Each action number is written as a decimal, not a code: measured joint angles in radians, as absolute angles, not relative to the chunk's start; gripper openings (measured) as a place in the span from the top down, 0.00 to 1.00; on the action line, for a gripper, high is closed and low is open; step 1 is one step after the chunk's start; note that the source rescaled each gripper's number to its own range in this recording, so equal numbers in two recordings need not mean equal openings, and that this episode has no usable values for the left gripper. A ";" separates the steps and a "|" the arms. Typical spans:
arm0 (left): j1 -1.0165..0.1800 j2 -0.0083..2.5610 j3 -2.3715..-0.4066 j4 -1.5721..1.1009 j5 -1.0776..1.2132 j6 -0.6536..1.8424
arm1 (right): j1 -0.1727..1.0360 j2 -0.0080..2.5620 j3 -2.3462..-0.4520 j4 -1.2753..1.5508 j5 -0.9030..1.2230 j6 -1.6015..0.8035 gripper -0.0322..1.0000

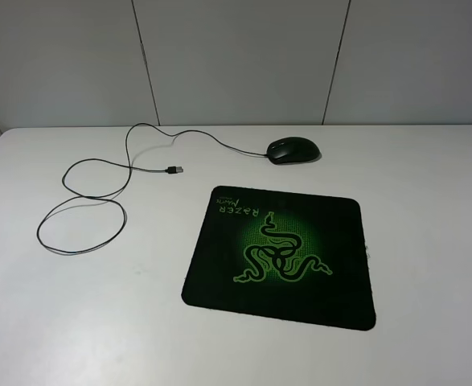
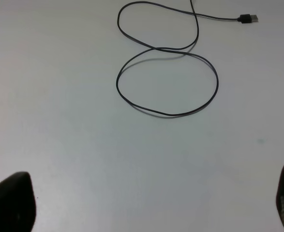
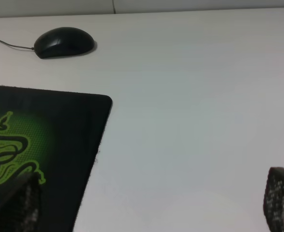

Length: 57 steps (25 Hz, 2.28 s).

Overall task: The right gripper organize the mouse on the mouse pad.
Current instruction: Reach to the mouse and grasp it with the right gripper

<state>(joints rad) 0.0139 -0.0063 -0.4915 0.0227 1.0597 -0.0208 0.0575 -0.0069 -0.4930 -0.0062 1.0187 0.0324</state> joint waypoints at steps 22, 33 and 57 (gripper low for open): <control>0.014 -0.006 -0.491 0.023 1.060 -0.021 | 0.058 0.129 -0.627 0.000 1.027 -0.028 0.00; 0.014 -0.006 -0.491 0.023 1.060 -0.021 | 0.058 0.667 -0.931 0.185 0.983 -0.330 0.00; 0.014 -0.006 -0.491 0.023 1.060 -0.021 | 0.158 1.701 -1.468 0.323 0.920 -0.947 0.00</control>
<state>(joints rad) 0.0139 -0.0063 -0.4915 0.0227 1.0597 -0.0208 0.1580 1.7007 -1.4685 0.3229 0.9200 -0.9472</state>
